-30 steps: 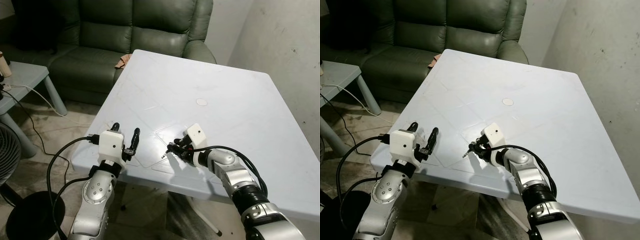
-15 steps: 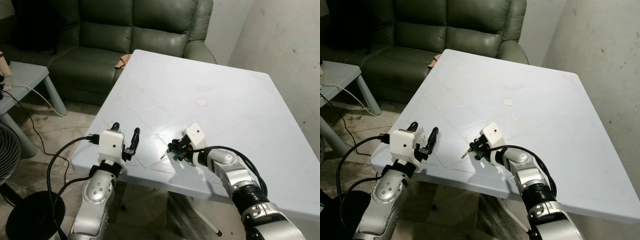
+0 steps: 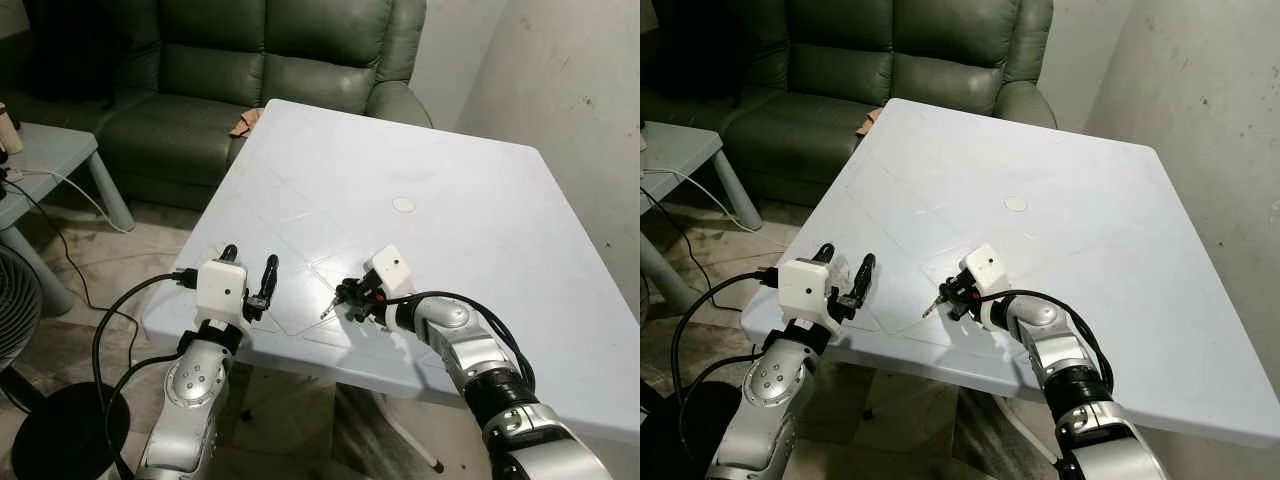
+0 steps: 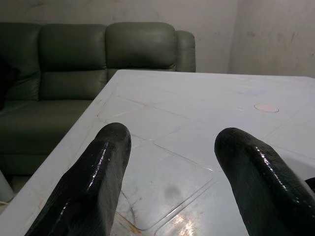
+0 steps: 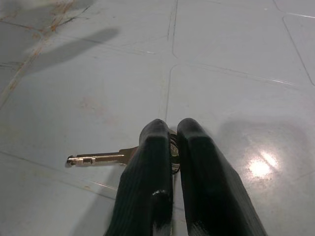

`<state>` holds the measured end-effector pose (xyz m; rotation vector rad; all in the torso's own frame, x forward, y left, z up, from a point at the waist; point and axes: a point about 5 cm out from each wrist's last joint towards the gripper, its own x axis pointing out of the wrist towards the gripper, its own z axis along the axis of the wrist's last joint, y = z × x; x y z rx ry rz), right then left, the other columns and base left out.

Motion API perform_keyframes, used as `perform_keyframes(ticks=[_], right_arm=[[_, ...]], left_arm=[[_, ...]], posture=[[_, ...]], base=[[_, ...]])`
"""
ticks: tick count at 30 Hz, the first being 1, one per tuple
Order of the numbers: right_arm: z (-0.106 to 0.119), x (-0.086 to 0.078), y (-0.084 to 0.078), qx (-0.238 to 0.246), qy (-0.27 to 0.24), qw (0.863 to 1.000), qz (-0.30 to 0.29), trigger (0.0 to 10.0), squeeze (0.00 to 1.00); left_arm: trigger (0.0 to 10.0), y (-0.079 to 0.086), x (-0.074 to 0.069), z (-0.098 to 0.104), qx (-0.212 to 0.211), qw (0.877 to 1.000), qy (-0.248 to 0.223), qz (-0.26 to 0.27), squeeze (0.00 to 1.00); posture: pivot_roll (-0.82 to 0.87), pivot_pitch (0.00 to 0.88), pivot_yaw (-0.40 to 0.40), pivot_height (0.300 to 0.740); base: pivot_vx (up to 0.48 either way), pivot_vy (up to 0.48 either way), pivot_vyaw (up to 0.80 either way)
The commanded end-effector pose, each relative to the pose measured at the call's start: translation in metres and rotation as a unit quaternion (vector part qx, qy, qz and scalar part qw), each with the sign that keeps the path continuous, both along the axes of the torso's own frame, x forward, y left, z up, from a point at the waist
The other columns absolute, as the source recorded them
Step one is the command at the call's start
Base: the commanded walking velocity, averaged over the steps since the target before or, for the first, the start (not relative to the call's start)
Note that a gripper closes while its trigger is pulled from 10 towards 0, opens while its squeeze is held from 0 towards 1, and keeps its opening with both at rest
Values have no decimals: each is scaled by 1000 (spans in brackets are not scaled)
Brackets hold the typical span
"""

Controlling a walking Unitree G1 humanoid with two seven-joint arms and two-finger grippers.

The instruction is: Hang keys on a hook

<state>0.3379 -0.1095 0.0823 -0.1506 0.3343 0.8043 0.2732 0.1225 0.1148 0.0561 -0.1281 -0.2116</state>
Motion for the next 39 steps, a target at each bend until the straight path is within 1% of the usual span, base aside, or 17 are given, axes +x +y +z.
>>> perform_keyframes(ticks=[1, 14, 17, 18, 21, 23, 28, 30, 34, 35, 36, 39], right_arm=[[1, 1, -4, -1, -2, 1000, 1, 0, 0], [6, 2, -5, 17, -15, 1000, 0, 0, 0], [13, 6, -7, 52, -20, 998, -12, 0, 0], [21, 10, -8, 82, -24, 996, -28, 0, 0], [26, 13, -9, 105, -28, 993, -37, 0, 0], [41, 17, -10, 180, -41, 982, -43, 0, 0], [47, 19, -11, 193, -57, 978, -49, 0, 0], [43, 19, -11, 171, -45, 983, -43, 0, 0], [43, 19, -11, 171, -43, 983, -42, 0, 0], [39, 17, -11, 161, -39, 985, -40, 10000, 1000], [31, 13, -11, 139, -32, 989, -36, 10000, 1000], [24, 9, -10, 110, -25, 993, -24, 10000, 1000]], left_arm=[[10000, -2, 2, 5, 1, 1000, -8, -5, 0], [10000, -2, 2, 5, 0, 1000, -9, -6, 0], [10000, -1, 2, 6, -7, 1000, -9, -2, 0], [10000, 1, 4, 8, -13, 1000, -10, 3, 0], [10000, 2, 5, 9, -18, 1000, -11, 8, 0], [10000, 9, 11, 13, -32, 999, -15, 23, 0], [10000, 12, 13, 16, -40, 999, -17, 29, 0], [10000, 17, 17, 18, -36, 999, -20, 34, 0], [10000, 17, 18, 19, -37, 999, -20, 34, 0], [10000, 19, 18, 19, -35, 999, -22, 36, 0], [10000, 22, 19, 20, -33, 998, -23, 38, 0], [10000, 22, 18, 19, -31, 999, -21, 36, 0]], posture=[[-25, 0, -117, 740], [-24, 0, -115, 740], [-24, 0, -118, 740], [-24, 0, -118, 740], [-25, 0, -119, 740], [-26, 0, -119, 740], [-27, 0, -118, 740], [-28, 0, -117, 740], [-28, 0, -117, 740], [-35, 0, -113, 740], [-36, 0, -113, 740], [-37, 1, -113, 740]], base=[[0, 0, 0], [0, 0, 0], [0, 0, 0], [0, 0, 0], [0, 0, 0], [0, 0, 0], [0, 0, 0], [0, 0, 0], [0, 0, 0], [0, 0, 0], [0, 0, 0], [0, 0, 0]])
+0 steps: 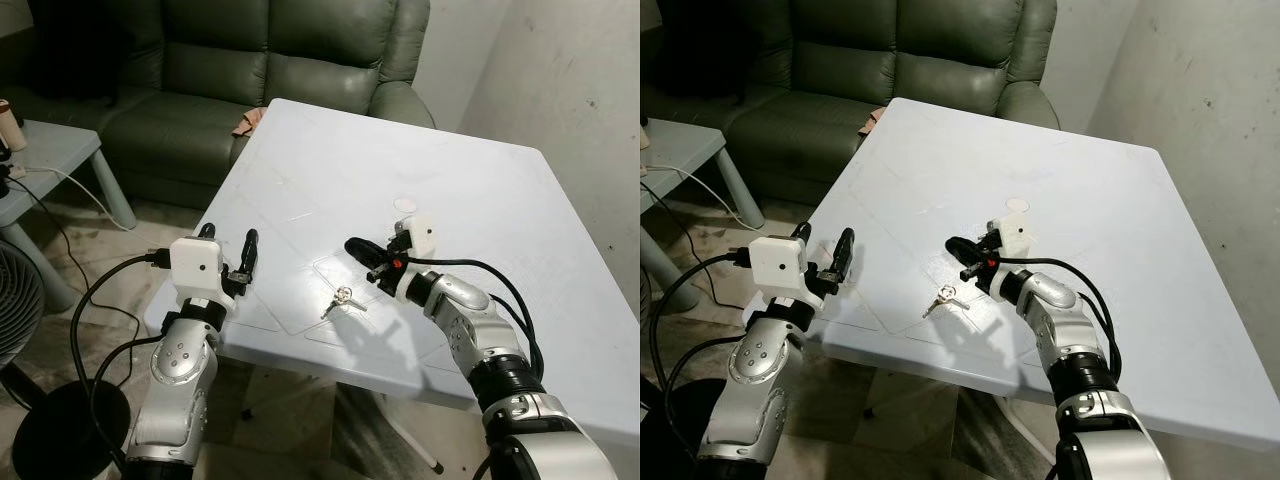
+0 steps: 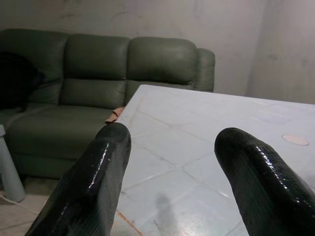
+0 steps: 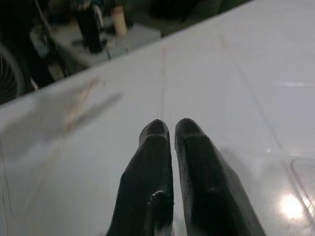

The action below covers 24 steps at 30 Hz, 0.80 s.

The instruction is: Hang keys on a hook

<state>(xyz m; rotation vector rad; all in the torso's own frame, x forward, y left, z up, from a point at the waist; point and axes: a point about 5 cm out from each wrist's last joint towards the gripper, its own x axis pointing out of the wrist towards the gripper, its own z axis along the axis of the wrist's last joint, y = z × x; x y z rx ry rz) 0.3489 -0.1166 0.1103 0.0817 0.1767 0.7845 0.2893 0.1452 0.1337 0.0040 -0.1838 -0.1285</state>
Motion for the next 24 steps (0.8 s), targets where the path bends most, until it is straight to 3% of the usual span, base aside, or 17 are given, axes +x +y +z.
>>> perform_keyframes(ticks=[1, 22, 23, 24], right_arm=[[-5, -2, -3, -28, 3, 1000, 0, 10000, 1000], [-17, -5, -2, -118, 2, 993, 20, 10000, 1000], [-19, -6, -2, -124, 7, 992, 20, 10000, 827], [-19, -6, -2, -124, 8, 992, 22, 10000, 827]], left_arm=[[10000, -2, 1, 0, 0, 1000, 6, -5, 0], [10000, -26, -8, -12, 14, 998, 29, -47, 0], [10000, -26, -8, -12, 14, 998, 29, -48, 0], [10000, -26, -8, -12, 14, 998, 29, -48, 0]], posture=[[-37, 3, -112, 740], [-32, 6, -112, 740], [-32, 6, -112, 740], [-33, 5, -112, 740]], base=[[0, 0, 0], [0, 0, 0], [0, 0, 0], [0, 0, 0]])
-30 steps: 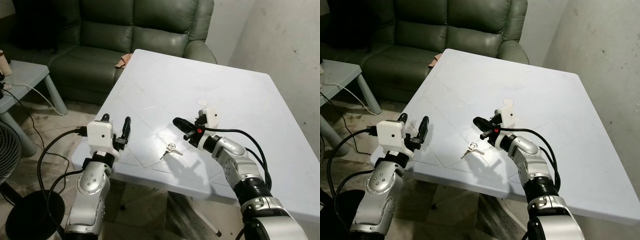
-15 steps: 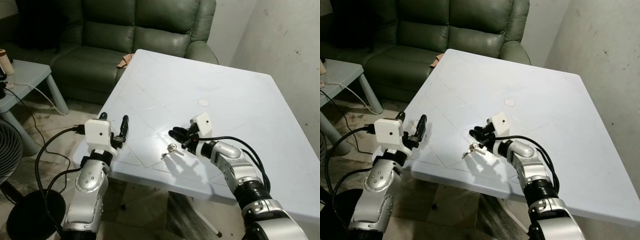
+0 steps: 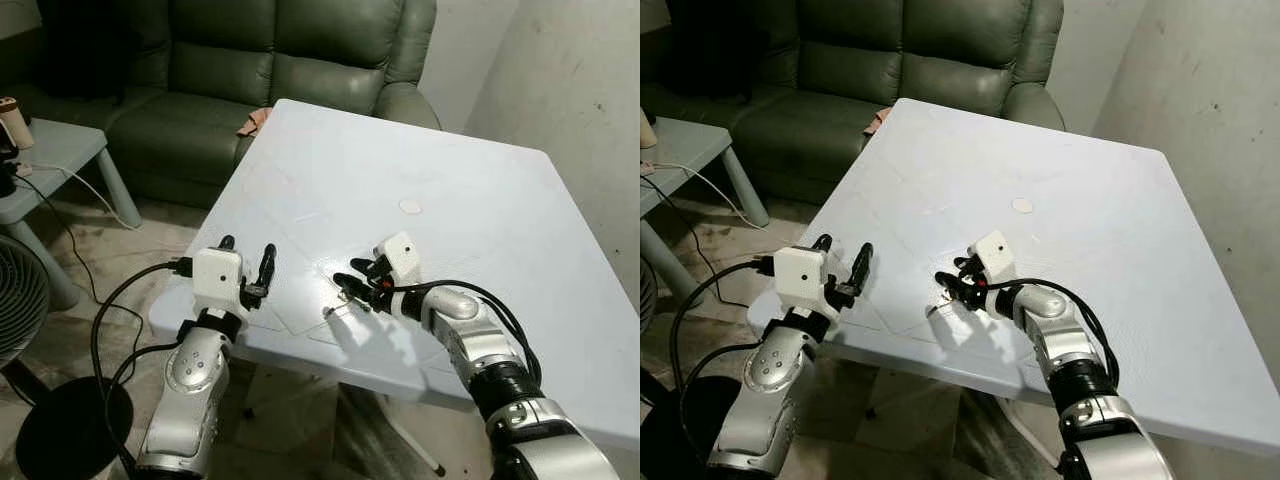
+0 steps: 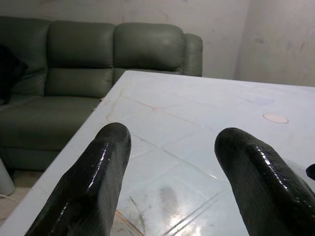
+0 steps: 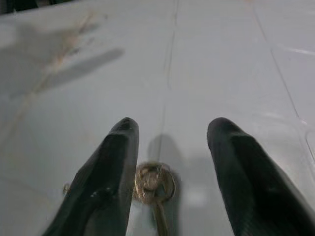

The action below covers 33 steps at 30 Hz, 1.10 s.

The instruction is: Hang keys on a hook

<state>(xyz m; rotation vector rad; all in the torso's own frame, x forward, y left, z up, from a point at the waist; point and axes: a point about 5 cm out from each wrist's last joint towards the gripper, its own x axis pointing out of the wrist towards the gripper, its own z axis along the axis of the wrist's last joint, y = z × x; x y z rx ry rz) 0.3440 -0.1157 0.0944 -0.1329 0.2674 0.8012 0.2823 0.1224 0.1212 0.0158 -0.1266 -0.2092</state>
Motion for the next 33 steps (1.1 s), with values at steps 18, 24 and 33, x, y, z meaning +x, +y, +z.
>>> perform_keyframes(ticks=[18, 24, 33], right_arm=[[-13, -4, -8, -46, 18, 999, -4, 10000, 0], [-17, -6, -10, -56, 21, 998, 4, 10000, 0], [-22, -12, -11, -60, 31, 997, 25, 2824, 0]], left_arm=[[10000, -5, -3, 0, 5, 1000, 4, -12, 0], [10000, -5, -5, 0, 4, 1000, 5, -12, 0], [10000, -5, -5, 1, 4, 1000, 4, -10, 0]], posture=[[-34, 20, -110, 740], [-35, 20, -110, 740], [-33, 24, -110, 740]], base=[[0, 0, 0], [0, 0, 0], [0, 0, 0]])
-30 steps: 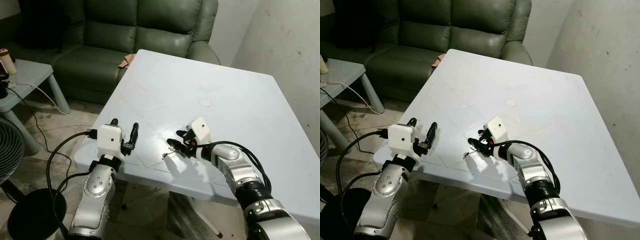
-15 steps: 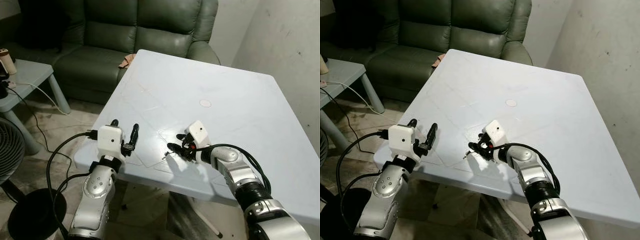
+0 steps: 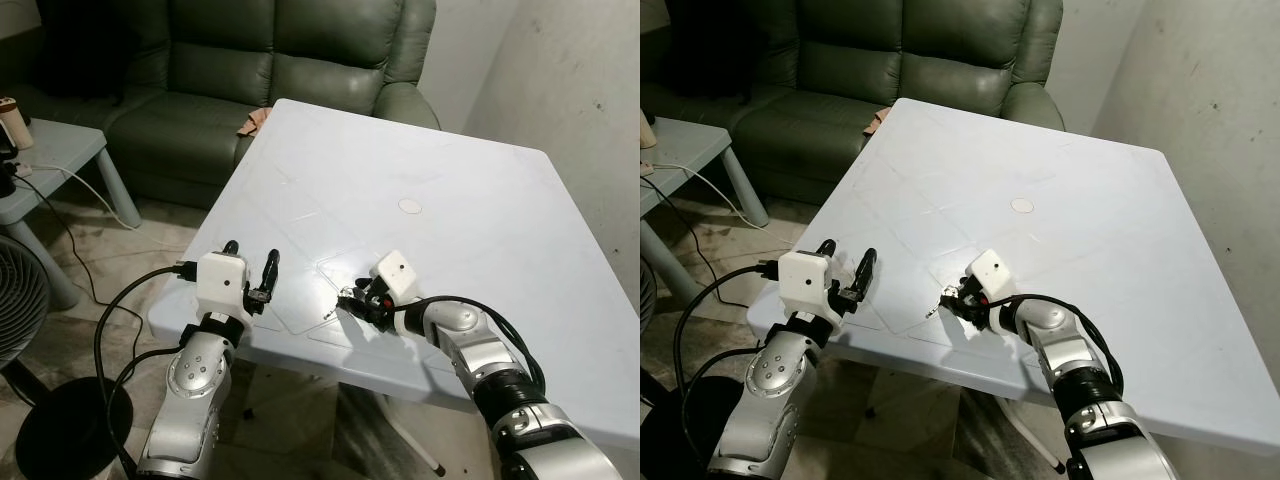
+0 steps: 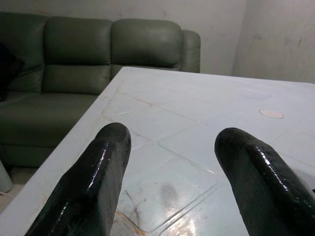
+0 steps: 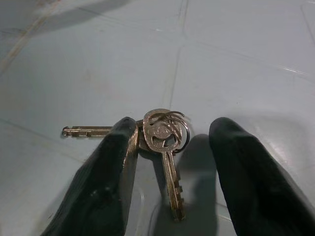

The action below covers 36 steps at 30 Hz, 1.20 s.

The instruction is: Hang keys on a hook

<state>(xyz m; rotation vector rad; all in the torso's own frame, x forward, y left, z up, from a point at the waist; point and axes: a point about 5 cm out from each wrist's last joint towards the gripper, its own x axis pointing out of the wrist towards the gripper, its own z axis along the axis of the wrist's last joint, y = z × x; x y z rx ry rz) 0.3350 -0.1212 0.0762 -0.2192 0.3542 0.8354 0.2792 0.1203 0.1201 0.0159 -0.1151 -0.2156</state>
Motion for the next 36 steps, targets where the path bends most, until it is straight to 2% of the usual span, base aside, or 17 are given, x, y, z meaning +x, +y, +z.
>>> perform_keyframes(ticks=[1, 2, 3, 5, 6, 7, 32, 36], right_arm=[[-4, -3, -5, -7, 8, 1000, 4, 2824, 0], [-4, -4, -5, -6, 7, 1000, 7, 2588, 0], [-4, -4, -4, -3, 6, 1000, 9, 0, 0], [-4, -4, -4, -2, 7, 1000, 9, 0, 0], [-4, -4, -3, -1, 6, 1000, 10, 1373, 0], [-3, -4, -3, 0, 5, 1000, 10, 0, 0], [1, -1, -6, 8, -8, 1000, 1, 0, 0], [3, 0, -5, 26, -11, 1000, -4, 0, 0]], left_arm=[[10000, -3, -2, 2, 3, 1000, -2, -7, 0], [10000, -3, -2, 2, 3, 1000, -2, -6, 0], [10000, -3, -2, 2, 3, 1000, -2, -5, 0], [10000, -3, -2, 2, 3, 1000, -2, -5, 0], [10000, -3, -2, 2, 3, 1000, -2, -5, 0], [10000, -3, -2, 2, 3, 1000, -2, -4, 0], [10000, -1, -1, 4, -2, 1000, -5, 2, 0], [10000, -1, -1, 4, -2, 1000, -6, 2, 0]], posture=[[-33, 24, -110, 740], [-31, 25, -111, 740], [-31, 25, -111, 740], [-31, 25, -111, 740], [-31, 25, -111, 740], [-31, 25, -111, 740], [-31, 27, -116, 740], [-31, 26, -115, 740]], base=[[0, 0, 0], [0, 0, 0], [0, 0, 0], [0, 0, 0], [0, 0, 0], [0, 0, 0], [0, 0, 0], [0, 0, 0]])
